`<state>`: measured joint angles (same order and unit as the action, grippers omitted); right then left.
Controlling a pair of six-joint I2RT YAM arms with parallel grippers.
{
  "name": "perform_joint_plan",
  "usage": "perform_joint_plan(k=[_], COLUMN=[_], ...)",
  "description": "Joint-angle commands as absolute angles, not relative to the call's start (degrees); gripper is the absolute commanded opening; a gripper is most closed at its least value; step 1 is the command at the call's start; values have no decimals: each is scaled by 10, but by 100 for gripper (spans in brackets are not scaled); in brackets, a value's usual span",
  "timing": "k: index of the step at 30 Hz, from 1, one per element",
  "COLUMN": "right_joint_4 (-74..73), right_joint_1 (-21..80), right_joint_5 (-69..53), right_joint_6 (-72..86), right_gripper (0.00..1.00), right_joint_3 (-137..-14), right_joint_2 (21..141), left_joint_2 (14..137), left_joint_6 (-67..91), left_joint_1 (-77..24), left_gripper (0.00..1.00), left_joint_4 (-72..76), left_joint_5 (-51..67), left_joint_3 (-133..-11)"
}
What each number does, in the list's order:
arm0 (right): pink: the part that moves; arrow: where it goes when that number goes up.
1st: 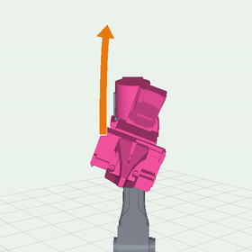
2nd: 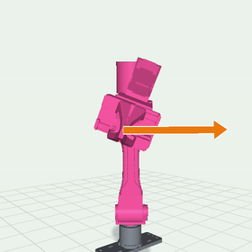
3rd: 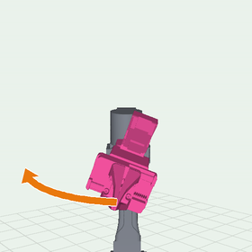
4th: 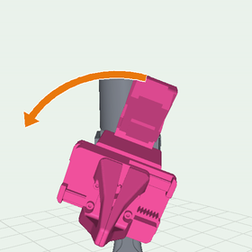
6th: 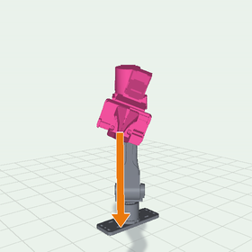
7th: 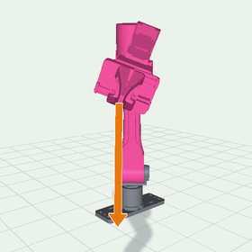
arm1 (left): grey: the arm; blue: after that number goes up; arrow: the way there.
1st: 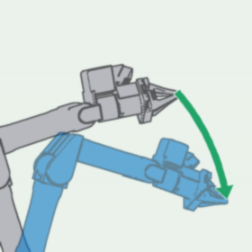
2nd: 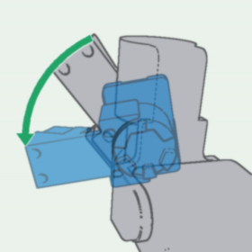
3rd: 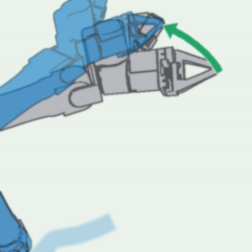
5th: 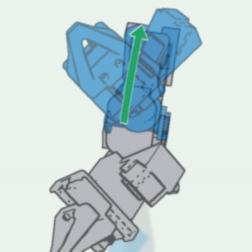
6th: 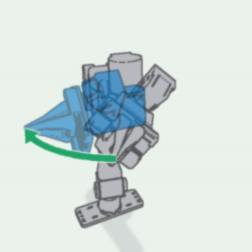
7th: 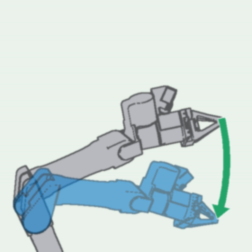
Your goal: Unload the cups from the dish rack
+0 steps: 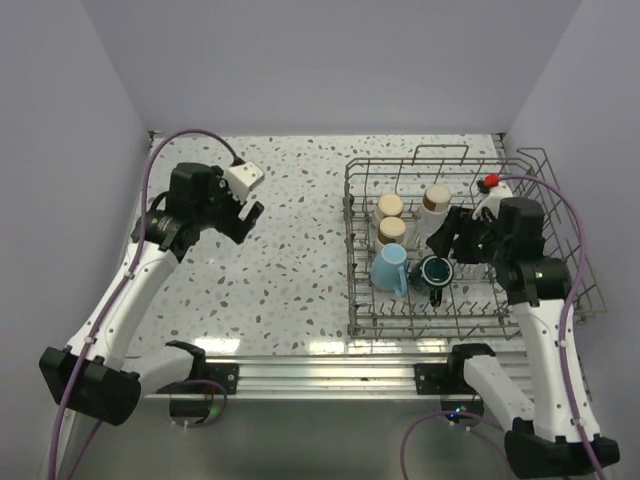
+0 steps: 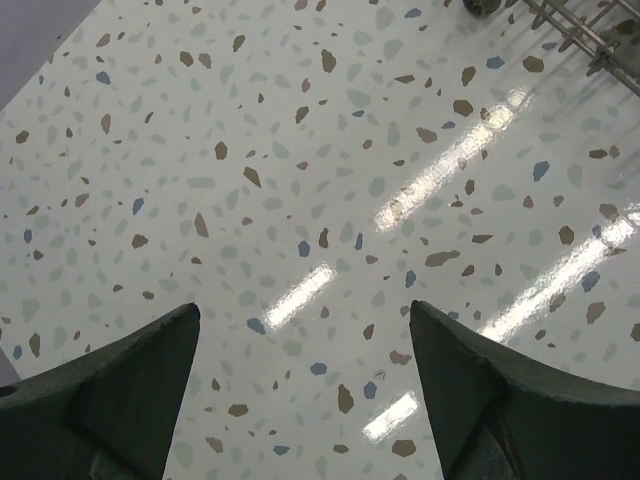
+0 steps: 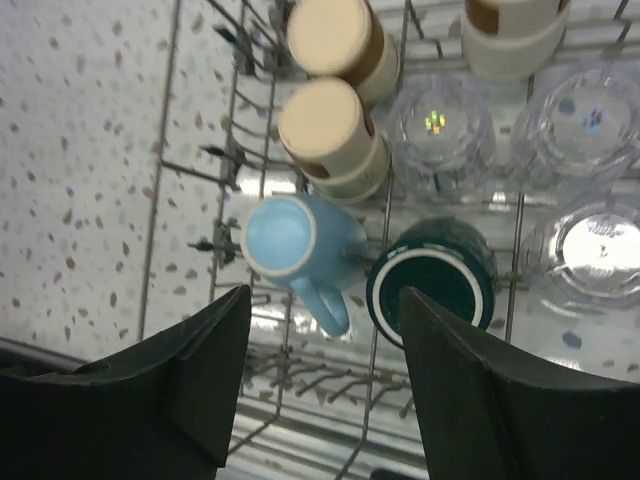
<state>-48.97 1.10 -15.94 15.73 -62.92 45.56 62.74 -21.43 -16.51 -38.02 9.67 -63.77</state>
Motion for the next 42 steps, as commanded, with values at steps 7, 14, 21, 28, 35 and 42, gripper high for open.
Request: perform_joint_plan(k=[7, 14, 21, 28, 35, 42], right_joint_4=[-590, -536, -472, -374, -337, -371], right_joint_1=[303, 304, 305, 304, 304, 304], right_joint_5=[-1, 48, 32, 18, 53, 38], right_joint_6=[177, 178, 192, 173, 162, 157], right_gripper=[51, 52, 47, 32, 25, 0], right_joint_3=[-621, -606, -531, -481, -453, -478], right_joint_2=[613, 613, 624, 613, 599, 578], left_joint_2=[650, 651, 652, 651, 649, 643], left_joint_6=[-155, -146, -132, -126, -132, -129], left_joint_1=[-167, -166, -167, -167, -167, -167], left_gripper=[90, 90, 91, 90, 90, 90], left_joint_4=[-306, -306, -301, -301, -307, -307], left_joint_5=[159, 192, 202, 212, 207, 213], left_joint_3=[-689, -690, -694, -693, -696, -688])
